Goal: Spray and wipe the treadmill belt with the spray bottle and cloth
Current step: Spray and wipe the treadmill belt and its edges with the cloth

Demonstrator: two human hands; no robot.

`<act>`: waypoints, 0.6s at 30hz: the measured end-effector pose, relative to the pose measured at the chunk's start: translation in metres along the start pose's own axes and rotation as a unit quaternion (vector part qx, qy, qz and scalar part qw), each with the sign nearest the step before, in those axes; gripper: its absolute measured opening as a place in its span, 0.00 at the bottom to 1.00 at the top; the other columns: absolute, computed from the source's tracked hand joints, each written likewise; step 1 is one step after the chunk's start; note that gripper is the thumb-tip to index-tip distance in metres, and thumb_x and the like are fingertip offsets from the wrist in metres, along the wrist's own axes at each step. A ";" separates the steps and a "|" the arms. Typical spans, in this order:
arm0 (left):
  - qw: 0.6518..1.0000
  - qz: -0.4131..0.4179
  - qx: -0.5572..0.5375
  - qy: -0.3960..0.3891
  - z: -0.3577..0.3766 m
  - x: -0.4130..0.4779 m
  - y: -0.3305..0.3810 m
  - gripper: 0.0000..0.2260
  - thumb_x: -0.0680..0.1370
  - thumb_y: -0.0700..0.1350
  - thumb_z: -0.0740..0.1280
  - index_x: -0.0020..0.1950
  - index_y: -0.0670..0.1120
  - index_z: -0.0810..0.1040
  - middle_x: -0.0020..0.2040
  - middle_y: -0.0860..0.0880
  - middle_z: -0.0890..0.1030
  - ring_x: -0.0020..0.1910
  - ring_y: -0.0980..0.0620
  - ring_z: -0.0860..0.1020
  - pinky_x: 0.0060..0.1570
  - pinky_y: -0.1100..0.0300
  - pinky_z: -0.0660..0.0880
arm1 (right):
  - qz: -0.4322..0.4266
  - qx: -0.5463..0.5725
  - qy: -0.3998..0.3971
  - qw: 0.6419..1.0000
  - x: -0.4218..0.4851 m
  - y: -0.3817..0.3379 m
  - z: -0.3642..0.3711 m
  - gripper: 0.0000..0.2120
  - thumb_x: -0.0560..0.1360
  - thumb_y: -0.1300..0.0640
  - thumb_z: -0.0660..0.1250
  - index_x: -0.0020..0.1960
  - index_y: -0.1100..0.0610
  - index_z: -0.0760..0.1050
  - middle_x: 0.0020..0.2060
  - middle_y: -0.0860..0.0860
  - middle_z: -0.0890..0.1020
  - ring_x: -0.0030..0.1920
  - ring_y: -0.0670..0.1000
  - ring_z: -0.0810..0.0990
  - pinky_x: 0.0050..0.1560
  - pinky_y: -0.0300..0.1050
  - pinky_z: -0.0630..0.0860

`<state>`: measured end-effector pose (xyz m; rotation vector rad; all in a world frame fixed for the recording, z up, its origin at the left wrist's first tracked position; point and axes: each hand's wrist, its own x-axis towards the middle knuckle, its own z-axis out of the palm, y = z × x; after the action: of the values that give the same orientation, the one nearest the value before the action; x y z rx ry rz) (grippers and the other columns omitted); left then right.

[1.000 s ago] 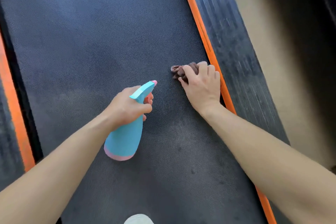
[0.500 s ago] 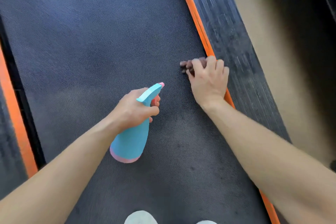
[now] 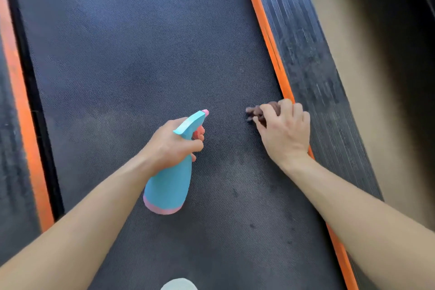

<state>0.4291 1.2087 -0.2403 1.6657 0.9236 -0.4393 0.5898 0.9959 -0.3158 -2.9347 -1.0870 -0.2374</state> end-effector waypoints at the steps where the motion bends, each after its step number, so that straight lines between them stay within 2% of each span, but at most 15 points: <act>1: 1.000 -0.002 -0.007 0.001 -0.003 -0.001 0.000 0.11 0.74 0.37 0.72 0.55 0.45 0.83 0.53 0.44 0.85 0.34 0.48 0.85 0.48 0.53 0.85 | -0.002 0.012 0.009 1.000 0.021 -0.007 0.005 0.14 0.77 0.42 0.66 0.52 0.52 0.78 0.48 0.57 0.76 0.46 0.60 0.75 0.43 0.55 0.71; 4: 0.999 -0.011 -0.027 0.016 -0.020 -0.013 -0.004 0.15 0.67 0.44 0.72 0.53 0.46 0.83 0.52 0.46 0.86 0.42 0.42 0.87 0.53 0.43 0.85 | -0.001 0.045 0.016 0.999 0.061 -0.037 0.008 0.14 0.76 0.41 0.66 0.53 0.51 0.78 0.49 0.58 0.76 0.46 0.61 0.75 0.42 0.53 0.70; 6: 0.998 -0.022 -0.049 0.040 -0.035 -0.025 -0.012 0.16 0.65 0.45 0.71 0.52 0.46 0.84 0.52 0.47 0.86 0.43 0.42 0.86 0.51 0.43 0.86 | -0.029 0.068 0.010 0.997 0.048 -0.056 0.006 0.14 0.77 0.42 0.66 0.54 0.51 0.78 0.49 0.58 0.76 0.47 0.61 0.75 0.43 0.55 0.71; 8: 0.995 -0.037 -0.068 0.064 -0.048 -0.040 -0.025 0.17 0.65 0.44 0.71 0.53 0.45 0.84 0.53 0.45 0.86 0.41 0.47 0.85 0.50 0.45 0.86 | -0.113 0.110 0.006 0.987 0.008 -0.071 0.000 0.14 0.76 0.43 0.69 0.56 0.51 0.79 0.48 0.58 0.76 0.46 0.61 0.74 0.43 0.55 0.71; 11: 0.991 -0.056 -0.091 0.084 -0.062 -0.062 -0.051 0.17 0.66 0.44 0.71 0.53 0.45 0.84 0.55 0.46 0.86 0.40 0.50 0.83 0.44 0.51 0.86 | -0.292 0.139 -0.027 0.946 -0.051 -0.087 -0.006 0.17 0.72 0.46 0.74 0.57 0.53 0.79 0.47 0.58 0.76 0.44 0.60 0.74 0.42 0.55 0.70; 13: 0.987 -0.069 -0.109 0.099 -0.065 -0.074 -0.069 0.13 0.68 0.41 0.72 0.52 0.44 0.84 0.56 0.45 0.85 0.42 0.51 0.82 0.42 0.55 0.85 | -0.351 0.134 -0.028 0.927 -0.054 -0.100 -0.004 0.16 0.72 0.46 0.74 0.56 0.52 0.79 0.48 0.57 0.77 0.45 0.60 0.74 0.42 0.55 0.70; 16: 0.980 -0.087 -0.138 0.113 -0.064 -0.090 -0.094 0.17 0.67 0.42 0.71 0.55 0.45 0.84 0.54 0.44 0.85 0.44 0.48 0.83 0.45 0.50 0.86 | -0.321 0.129 -0.007 0.938 -0.012 -0.134 0.002 0.14 0.75 0.43 0.71 0.55 0.51 0.79 0.49 0.57 0.77 0.46 0.60 0.75 0.42 0.55 0.71; 18: 0.977 -0.094 -0.149 0.116 -0.064 -0.101 -0.106 0.16 0.65 0.43 0.71 0.53 0.46 0.84 0.54 0.44 0.85 0.40 0.47 0.84 0.46 0.50 0.86 | -0.259 0.124 0.000 0.958 0.027 -0.163 0.005 0.15 0.76 0.41 0.68 0.54 0.51 0.79 0.50 0.58 0.77 0.47 0.61 0.75 0.43 0.55 0.72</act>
<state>0.2745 1.2404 -0.2180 1.3778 1.2625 -0.2198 0.5051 1.1369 -0.3251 -2.3856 -1.7265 -0.0881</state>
